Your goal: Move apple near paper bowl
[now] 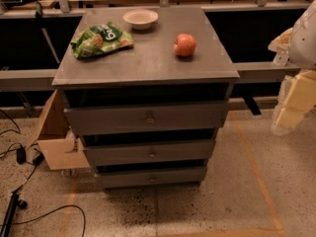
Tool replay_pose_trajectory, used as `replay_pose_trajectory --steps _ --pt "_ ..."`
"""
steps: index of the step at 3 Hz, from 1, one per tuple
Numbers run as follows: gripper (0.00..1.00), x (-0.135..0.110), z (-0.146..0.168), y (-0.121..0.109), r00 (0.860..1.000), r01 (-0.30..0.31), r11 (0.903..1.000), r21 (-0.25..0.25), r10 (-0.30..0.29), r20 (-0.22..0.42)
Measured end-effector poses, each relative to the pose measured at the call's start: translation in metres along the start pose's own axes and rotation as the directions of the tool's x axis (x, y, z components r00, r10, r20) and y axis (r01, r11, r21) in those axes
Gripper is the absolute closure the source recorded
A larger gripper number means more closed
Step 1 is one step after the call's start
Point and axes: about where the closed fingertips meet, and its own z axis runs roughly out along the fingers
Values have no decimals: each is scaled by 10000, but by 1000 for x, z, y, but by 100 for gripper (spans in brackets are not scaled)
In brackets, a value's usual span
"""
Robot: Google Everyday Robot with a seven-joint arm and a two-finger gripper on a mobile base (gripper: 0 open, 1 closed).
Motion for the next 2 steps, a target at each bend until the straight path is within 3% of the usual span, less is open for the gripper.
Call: replay_pose_trajectory --steps 1,2 --pt "0 0 0 0 10000 0 10000 2 0 1" --pt "0 -4 3 -9 9977 -274 9996 101 267 625"
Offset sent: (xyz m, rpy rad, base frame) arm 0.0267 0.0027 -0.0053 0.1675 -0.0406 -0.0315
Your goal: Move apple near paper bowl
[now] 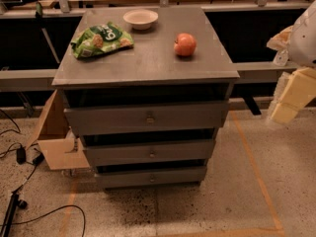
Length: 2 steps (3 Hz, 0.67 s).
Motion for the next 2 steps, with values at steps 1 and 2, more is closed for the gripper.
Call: replay_pose_trajectory --steps 1,2 --pt "0 -9 17 -40 9829 -573 9982 184 532 1762" --pt "0 -36 53 -96 8973 -1542 9867 -516 1617 4107"
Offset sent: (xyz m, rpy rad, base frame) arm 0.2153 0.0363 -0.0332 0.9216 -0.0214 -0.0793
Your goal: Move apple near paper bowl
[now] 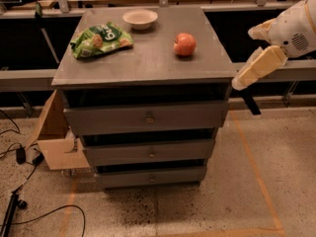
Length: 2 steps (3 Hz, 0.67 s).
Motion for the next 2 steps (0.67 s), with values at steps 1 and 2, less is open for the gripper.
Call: replay_pose_trajectory --steps 1,2 --pt "0 -10 54 -38 9650 -1420 9870 -752 1550 2117" --pt "0 -22 93 -75 9046 -2408 9674 -788 2532 3428"
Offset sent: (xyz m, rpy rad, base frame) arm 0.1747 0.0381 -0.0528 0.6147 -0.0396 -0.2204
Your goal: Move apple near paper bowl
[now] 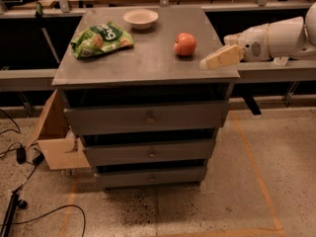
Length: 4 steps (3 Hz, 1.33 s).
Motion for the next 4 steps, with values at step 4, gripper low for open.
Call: replay_pose_trajectory --steps 4 --pt "0 38 21 -85 9949 -373 9228 3834 704 -728"
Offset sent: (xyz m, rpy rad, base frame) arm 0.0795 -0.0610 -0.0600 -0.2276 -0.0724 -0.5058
